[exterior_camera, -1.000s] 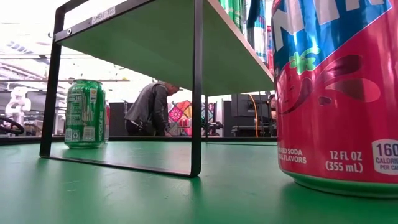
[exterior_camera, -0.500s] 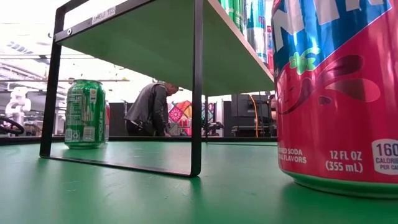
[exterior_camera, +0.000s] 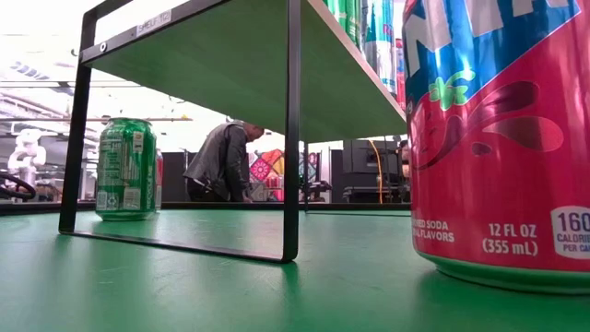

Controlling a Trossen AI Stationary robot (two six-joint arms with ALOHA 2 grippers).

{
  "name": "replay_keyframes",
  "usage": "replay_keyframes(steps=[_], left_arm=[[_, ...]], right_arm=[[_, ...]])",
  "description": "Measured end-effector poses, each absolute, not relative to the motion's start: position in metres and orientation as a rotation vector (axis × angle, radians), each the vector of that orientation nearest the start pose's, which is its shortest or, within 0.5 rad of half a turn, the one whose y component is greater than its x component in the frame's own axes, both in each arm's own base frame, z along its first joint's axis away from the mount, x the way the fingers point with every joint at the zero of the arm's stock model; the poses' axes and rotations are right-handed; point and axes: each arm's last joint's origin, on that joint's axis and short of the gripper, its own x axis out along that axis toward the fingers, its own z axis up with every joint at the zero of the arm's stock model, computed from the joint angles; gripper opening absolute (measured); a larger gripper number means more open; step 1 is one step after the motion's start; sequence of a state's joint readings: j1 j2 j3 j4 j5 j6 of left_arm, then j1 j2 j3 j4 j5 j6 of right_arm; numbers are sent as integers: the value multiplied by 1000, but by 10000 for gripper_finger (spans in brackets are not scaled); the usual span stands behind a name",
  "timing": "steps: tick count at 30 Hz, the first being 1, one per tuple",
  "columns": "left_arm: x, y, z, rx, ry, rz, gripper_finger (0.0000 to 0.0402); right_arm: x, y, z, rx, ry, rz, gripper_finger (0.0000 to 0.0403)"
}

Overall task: Sort soda cans
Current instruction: Put the green soda can on the shelf

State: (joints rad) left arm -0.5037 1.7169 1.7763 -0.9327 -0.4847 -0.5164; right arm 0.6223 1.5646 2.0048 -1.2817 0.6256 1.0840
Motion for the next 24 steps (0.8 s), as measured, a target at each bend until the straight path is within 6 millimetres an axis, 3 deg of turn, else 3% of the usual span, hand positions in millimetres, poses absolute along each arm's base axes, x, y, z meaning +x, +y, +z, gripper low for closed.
replay_keyframes(steps=[11, 24], left_arm=[[342, -162, 343, -129, 790, 243, 135], [360, -145, 333, -140, 784, 309, 122]], right_arm=[[228, 153, 459, 552, 530, -387, 353], [229, 152, 460, 531, 513, -402, 353]])
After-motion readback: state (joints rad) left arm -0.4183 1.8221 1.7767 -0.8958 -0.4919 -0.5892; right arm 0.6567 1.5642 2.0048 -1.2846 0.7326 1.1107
